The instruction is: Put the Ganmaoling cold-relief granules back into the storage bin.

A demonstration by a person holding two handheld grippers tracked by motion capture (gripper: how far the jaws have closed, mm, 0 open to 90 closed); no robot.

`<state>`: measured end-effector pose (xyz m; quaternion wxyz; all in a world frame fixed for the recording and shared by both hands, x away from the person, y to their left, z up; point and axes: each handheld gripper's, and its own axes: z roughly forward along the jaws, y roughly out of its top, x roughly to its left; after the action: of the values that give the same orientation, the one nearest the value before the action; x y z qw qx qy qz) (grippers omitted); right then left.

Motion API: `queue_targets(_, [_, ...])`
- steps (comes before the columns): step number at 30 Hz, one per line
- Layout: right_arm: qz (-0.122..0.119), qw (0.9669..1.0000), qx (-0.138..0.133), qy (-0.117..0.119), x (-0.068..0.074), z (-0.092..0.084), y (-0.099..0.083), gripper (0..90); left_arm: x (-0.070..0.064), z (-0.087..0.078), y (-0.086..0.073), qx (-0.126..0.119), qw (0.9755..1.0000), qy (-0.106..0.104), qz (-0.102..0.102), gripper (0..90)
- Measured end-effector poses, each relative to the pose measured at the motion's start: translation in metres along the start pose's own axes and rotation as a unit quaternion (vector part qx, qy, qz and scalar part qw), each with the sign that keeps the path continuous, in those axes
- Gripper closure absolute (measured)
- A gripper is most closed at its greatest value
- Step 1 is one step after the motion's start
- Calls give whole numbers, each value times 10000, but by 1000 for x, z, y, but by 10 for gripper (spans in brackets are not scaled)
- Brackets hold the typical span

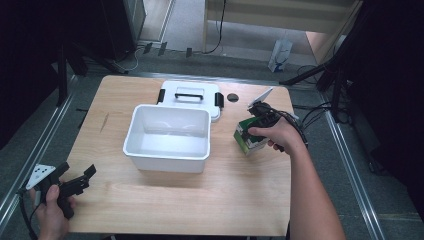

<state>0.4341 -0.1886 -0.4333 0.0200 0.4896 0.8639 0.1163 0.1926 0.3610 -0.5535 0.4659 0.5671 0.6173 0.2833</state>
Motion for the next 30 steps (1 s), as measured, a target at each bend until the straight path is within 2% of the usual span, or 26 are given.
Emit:
queue_targets(8, [-266,9993,-160,211,10,-27,12,165,0,0,0,4,10000,0,5,9])
queue_targets(14, [-490,9982,-292,176,23,-49,23,165,0,0,0,12,10000,5,5,9])
queue_targets(18, [-489,9981,-307,212,32,-64,32,165,0,0,0,-6,10000,2,-8,9])
queue_targets(24, [-573,9973,-412,205,49,-81,45,165,0,0,0,3,10000,-3,-10,9])
queue_targets(29, [-797,9954,-480,225,69,-88,55,165,0,0,0,4,10000,-7,-7,9])
queue_targets(30, [-913,9943,-495,243,73,-89,57,165,0,0,0,2,10000,-8,-9,9])
